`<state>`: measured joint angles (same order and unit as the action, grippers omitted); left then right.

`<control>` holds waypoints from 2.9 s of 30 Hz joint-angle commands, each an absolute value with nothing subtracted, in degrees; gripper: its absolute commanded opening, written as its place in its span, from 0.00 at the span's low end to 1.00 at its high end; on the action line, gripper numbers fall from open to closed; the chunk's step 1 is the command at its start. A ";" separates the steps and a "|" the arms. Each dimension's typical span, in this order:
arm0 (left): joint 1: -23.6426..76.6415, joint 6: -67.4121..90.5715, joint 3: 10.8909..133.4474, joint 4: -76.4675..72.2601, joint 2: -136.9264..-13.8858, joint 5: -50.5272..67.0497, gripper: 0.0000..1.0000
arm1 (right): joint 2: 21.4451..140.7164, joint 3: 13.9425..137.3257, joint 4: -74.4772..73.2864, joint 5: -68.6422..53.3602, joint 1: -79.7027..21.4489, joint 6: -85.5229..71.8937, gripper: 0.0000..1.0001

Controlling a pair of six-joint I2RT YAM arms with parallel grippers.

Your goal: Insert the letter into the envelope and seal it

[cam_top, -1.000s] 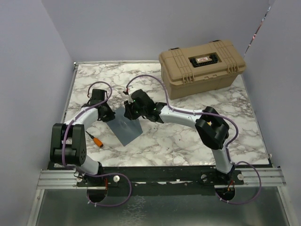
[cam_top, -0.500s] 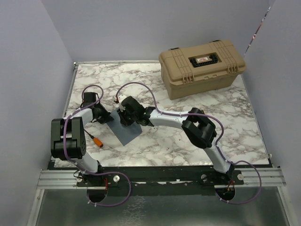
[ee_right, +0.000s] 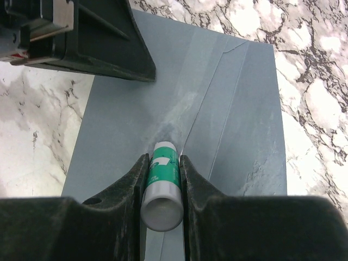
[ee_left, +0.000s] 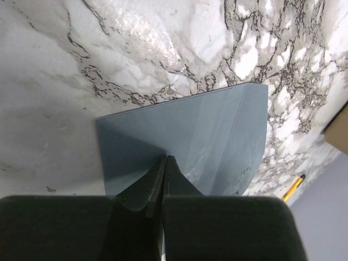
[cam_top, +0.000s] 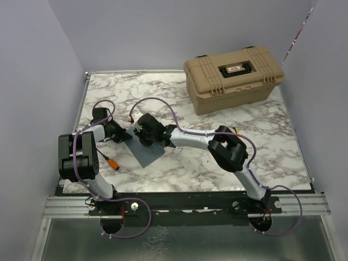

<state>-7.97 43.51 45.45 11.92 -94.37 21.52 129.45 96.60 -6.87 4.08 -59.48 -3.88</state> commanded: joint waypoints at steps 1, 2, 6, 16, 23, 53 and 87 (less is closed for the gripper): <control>-9.64 42.85 42.33 16.14 -98.67 16.88 0.00 | 129.61 96.07 -14.42 4.14 -59.94 0.38 0.00; -9.66 43.23 42.03 15.90 -98.62 16.98 0.00 | 129.23 95.91 -15.51 2.96 -59.94 1.51 0.00; -9.83 44.92 40.74 14.68 -98.57 17.73 0.00 | 128.41 95.38 -19.20 0.37 -59.94 3.88 0.00; -10.41 46.32 38.09 13.11 -98.45 18.72 0.00 | 126.85 93.11 -18.67 -8.41 -59.94 6.59 0.00; -10.54 46.49 36.46 12.55 -98.06 18.90 0.00 | 130.01 95.05 -15.69 -1.50 -59.94 1.75 0.00; -10.63 51.39 34.26 9.31 -96.95 18.63 0.00 | 129.17 93.12 -21.01 -4.09 -59.59 -2.76 0.00; -10.64 51.32 33.74 8.41 -96.92 19.68 0.00 | 135.25 100.69 -20.36 4.61 -57.23 -6.87 0.00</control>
